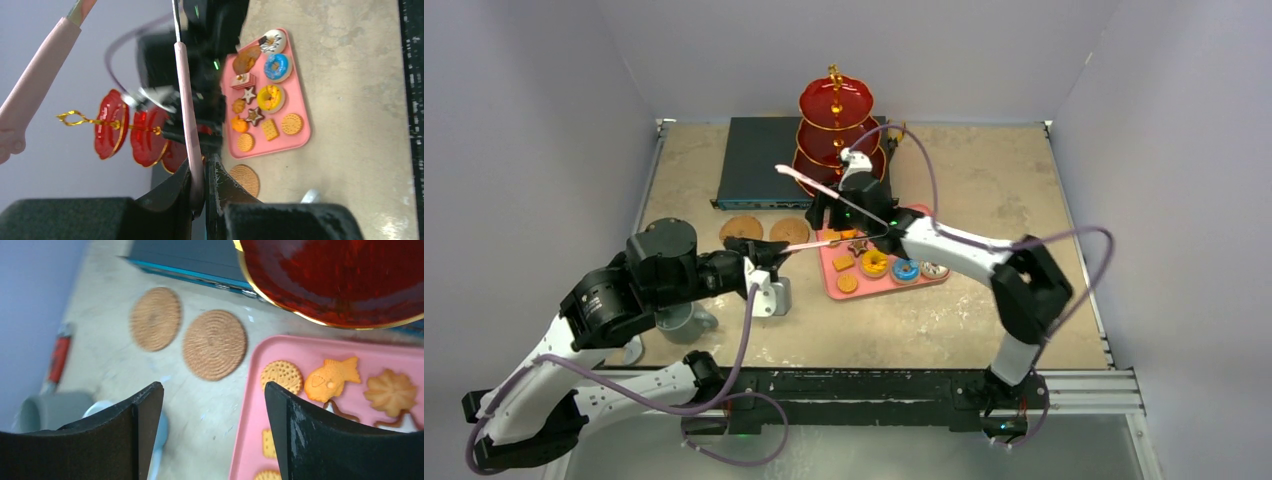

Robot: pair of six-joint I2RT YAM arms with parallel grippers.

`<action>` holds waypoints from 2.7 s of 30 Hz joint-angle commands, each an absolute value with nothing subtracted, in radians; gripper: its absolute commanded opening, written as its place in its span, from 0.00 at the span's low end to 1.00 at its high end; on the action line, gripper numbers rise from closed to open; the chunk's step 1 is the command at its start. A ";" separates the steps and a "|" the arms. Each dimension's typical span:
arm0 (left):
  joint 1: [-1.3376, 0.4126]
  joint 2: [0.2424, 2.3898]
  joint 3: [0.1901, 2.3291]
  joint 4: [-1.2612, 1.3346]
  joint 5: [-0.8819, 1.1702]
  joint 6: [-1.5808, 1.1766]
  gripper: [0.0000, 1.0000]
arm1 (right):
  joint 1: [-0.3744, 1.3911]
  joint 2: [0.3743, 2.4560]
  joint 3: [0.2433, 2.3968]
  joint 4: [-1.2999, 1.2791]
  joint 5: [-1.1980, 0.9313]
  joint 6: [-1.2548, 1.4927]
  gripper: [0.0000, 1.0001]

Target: Serve the afternoon tea

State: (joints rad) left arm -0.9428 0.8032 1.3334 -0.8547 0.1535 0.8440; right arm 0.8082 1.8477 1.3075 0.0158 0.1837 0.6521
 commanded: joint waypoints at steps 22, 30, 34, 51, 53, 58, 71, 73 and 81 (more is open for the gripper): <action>-0.941 0.963 1.401 -0.761 0.573 0.226 0.00 | 0.767 0.600 0.583 0.496 -0.615 0.076 0.99; -0.941 0.983 1.400 -0.714 0.640 0.200 0.00 | 0.765 0.629 0.621 0.505 -0.557 0.065 0.99; -0.941 0.977 1.399 -0.687 0.629 0.197 0.00 | 0.765 0.681 0.653 0.455 -0.528 0.055 0.99; -0.941 0.942 1.315 -0.572 0.580 0.114 0.00 | 0.714 0.710 0.647 0.710 -0.527 0.165 0.99; -0.940 0.938 1.302 -0.556 0.580 0.096 0.00 | 0.705 0.727 0.658 0.738 -0.539 0.173 0.99; -0.940 0.946 1.302 -0.537 0.581 0.082 0.00 | 0.681 0.789 0.699 0.773 -0.631 0.205 0.99; -0.900 0.955 1.307 -0.515 0.607 0.083 0.00 | 0.650 0.825 0.725 0.806 -0.876 0.279 0.99; -0.890 0.958 1.308 -0.514 0.622 0.078 0.00 | 0.642 0.806 0.717 0.818 -0.880 0.289 0.99; -0.881 0.972 1.308 -0.484 0.644 0.057 0.00 | 0.640 0.909 0.786 0.937 -0.902 0.365 0.99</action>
State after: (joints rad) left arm -0.8967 0.9585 1.2953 -0.5476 0.6510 0.0875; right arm 0.6361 0.8505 0.7010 0.8242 -0.8223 0.2947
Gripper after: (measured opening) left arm 0.089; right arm 0.985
